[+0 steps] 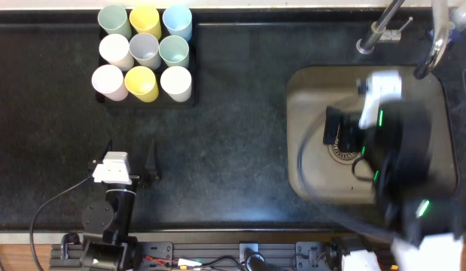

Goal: Store Cups

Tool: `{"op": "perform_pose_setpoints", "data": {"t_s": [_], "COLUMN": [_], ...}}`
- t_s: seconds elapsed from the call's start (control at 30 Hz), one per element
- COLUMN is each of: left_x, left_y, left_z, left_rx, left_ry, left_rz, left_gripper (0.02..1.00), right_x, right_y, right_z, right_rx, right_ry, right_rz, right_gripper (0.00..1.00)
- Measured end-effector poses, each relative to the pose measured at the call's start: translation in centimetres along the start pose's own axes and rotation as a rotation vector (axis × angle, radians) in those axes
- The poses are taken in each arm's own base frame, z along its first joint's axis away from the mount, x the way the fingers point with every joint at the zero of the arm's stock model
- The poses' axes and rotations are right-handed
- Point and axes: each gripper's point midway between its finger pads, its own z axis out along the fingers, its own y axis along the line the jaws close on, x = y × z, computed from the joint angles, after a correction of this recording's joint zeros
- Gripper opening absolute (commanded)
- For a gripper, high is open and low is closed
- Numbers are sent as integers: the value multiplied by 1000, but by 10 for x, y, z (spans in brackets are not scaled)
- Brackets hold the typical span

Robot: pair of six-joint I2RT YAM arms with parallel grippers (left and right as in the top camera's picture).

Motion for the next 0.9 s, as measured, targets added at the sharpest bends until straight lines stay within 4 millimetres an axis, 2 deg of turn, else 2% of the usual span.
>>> {"op": "perform_pose_setpoints", "data": {"t_s": [0.1,0.17,0.27,0.4,0.6,0.73,0.9], "left_x": [0,0,0,0,0,0,0], "left_y": [0,0,0,0,0,0,0], "left_z": [0,0,0,0,0,0,0], "left_rx": [0,0,0,0,0,0,0], "left_ry": [1,0,0,1,1,0,1], "left_rz": [1,1,1,1,1,1,1], "left_gripper": [998,998,998,998,996,998,998], "right_x": [18,35,69,99,109,118,117], "right_y": [-8,-13,-16,-18,-19,-19,-18], "right_z": [-3,-8,-4,5,10,20,30], "right_rx": [26,39,50,57,63,69,67], "right_ry": [-253,-342,-349,-328,-331,-323,-374], "right_rz": [19,26,21,14,12,12,20], "right_gripper": [996,998,998,998,996,998,996]}}
